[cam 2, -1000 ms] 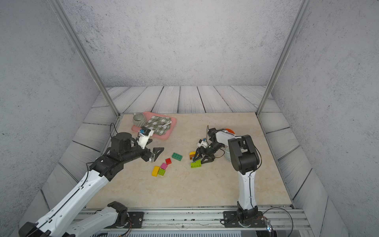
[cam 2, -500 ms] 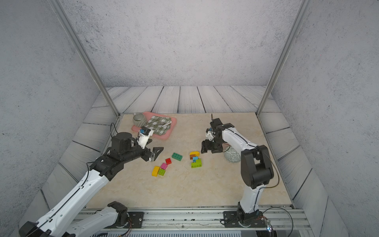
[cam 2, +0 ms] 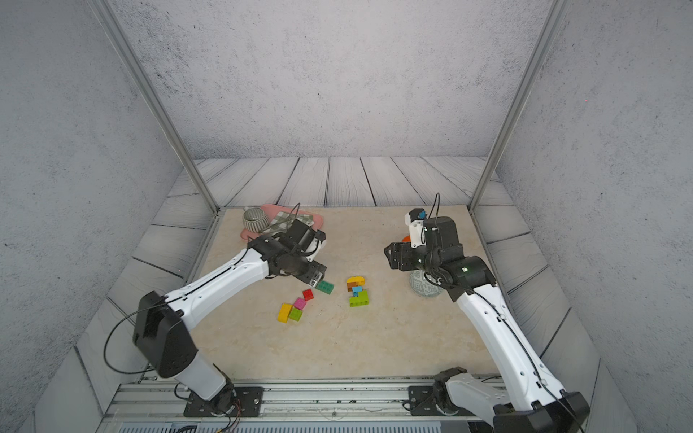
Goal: Assemble the letter s with lego
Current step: Pick up the lego brick from the center of the board.
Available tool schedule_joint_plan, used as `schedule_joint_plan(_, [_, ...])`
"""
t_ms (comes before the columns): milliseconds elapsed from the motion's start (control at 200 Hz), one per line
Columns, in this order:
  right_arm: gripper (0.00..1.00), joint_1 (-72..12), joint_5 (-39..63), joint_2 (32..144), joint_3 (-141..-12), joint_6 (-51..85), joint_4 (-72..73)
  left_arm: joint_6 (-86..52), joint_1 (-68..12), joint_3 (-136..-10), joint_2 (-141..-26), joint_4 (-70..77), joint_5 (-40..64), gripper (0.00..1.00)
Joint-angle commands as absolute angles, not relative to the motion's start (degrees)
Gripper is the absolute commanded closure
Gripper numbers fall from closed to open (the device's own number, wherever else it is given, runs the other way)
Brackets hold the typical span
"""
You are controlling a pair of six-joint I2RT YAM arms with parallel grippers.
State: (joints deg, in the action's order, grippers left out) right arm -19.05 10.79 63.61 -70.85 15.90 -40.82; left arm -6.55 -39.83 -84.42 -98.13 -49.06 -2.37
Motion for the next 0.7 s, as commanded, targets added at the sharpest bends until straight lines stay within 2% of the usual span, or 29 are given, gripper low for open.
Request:
schedule_joint_plan(0, [0.18,-18.8,12.1,63.2,-72.1,15.9,-44.3,-9.6,-41.7,-90.6,-107.3,-61.1,-12.4,0.09])
schedule_joint_plan(345, [0.17,-18.6,10.6,60.7,-69.9,14.8,-47.2,-13.7,-42.5,-100.7,-123.1,-63.4,-14.2,0.04])
schedule_joint_plan(696, [0.16,-18.5,9.0,61.0,-70.1,13.7,-48.8,-15.0,-42.1,-104.3,-127.5,-61.3,-9.6,0.05])
